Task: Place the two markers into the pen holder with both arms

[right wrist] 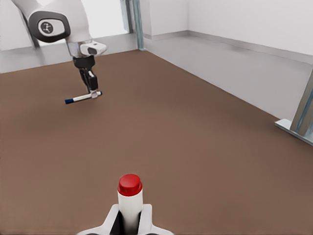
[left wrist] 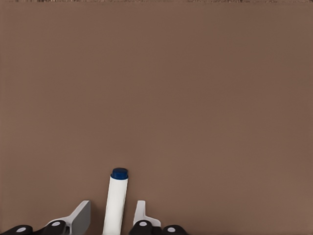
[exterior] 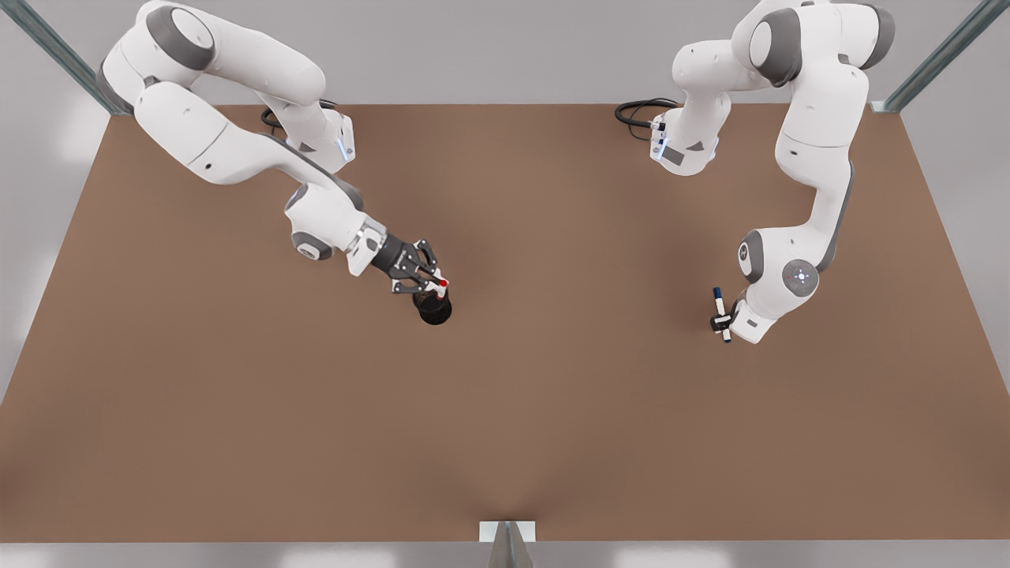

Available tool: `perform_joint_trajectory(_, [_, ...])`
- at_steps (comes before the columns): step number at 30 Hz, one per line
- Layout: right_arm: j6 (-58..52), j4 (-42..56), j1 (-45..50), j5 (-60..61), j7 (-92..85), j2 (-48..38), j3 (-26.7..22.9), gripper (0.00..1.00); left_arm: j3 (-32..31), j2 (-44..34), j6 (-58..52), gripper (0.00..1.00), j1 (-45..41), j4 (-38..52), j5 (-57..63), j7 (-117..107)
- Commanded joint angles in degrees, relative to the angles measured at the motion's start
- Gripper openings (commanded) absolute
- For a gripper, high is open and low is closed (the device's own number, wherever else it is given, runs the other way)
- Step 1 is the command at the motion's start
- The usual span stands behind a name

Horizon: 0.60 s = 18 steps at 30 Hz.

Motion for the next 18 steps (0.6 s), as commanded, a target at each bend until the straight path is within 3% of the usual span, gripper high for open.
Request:
perform_joint_trajectory(1, [0.8, -1.0, -0.7, -2.1, 0.7, 0.0, -0.1, 0.3, 0.0, 0.0, 0.2, 0.57, 0.0, 0.0, 0.1, -1.0])
perform_joint_trajectory(5, [0.8, -1.1, -0.7, -2.4, 0.7, 0.1, -0.4, 0.3, 0.0, -0.1, 0.2, 0.53, 0.0, 0.3, 0.0, -1.1])
perform_joint_trajectory(14, [0.8, -1.1, 2.0, -6.8, 0.7, 2.2, -6.1, 0.35, 0.0, 0.1, 0.2, 0.49, -0.9, 0.4, 0.3, -1.1])
perform_joint_trajectory(15, [0.8, -1.0, 2.2, -6.7, 0.7, 2.2, -6.3, 0.43, 0.0, 0.2, 0.2, 0.49, -0.9, 0.4, 1.7, -1.1])
perform_joint_trajectory(16, [0.7, -1.0, 2.3, -6.7, 0.7, 2.2, -6.4, 0.59, 0.0, 0.4, 0.2, 0.49, -0.9, 0.4, 1.7, -1.1])
perform_joint_trajectory(17, [0.8, -0.9, 2.3, -6.9, 0.7, 2.2, -6.4, 1.0, 0.0, 0.4, 0.2, 0.47, -0.8, 0.4, 1.7, -1.1])
perform_joint_trajectory(18, [0.7, -0.8, 2.2, -7.0, 0.6, 2.2, -6.4, 1.0, 0.0, 0.4, 0.2, 0.46, -0.8, 0.4, 1.7, -1.1])
